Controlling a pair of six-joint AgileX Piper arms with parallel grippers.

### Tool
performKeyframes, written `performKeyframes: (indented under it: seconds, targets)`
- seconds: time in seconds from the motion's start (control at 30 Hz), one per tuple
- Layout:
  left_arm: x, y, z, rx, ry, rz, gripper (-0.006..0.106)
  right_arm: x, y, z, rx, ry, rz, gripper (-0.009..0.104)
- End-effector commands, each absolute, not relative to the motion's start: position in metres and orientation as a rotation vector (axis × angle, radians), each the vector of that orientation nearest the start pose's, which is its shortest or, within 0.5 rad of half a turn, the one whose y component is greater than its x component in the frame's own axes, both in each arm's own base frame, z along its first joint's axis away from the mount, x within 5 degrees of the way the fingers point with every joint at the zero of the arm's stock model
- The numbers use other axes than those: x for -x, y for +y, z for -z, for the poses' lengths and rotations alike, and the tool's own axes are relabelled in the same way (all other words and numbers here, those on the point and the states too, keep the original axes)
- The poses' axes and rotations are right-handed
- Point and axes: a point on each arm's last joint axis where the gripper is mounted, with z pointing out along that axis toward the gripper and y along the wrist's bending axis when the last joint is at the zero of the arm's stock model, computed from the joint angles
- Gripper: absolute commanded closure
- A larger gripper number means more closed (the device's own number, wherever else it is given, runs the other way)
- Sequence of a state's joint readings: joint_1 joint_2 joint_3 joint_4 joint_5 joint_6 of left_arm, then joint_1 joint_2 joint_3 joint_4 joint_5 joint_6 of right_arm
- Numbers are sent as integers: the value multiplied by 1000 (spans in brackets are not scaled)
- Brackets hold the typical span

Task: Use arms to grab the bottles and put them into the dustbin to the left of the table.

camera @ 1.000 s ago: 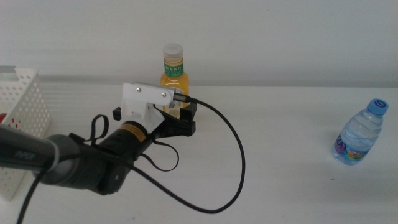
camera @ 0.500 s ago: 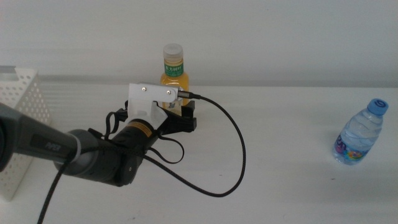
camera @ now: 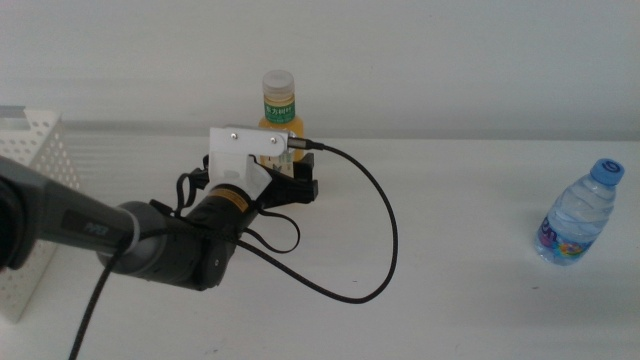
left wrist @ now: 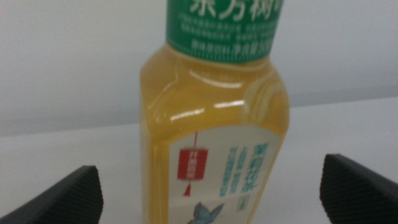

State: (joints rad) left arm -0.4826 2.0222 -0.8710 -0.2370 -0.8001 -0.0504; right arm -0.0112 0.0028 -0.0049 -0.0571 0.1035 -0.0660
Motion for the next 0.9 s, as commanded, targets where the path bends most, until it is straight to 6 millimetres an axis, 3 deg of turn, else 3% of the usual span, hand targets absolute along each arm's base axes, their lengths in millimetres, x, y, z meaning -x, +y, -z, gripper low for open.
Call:
performKeyframes:
  seconds: [0.0,0.87]
  targets:
    - [-352,-165,-122,-121,1859,325,7,-55,-2,-194,84,1575,121,2]
    - [-385,-172,-99,-104,1846,308,7,-55,-2,-194,84,1575,121,2]
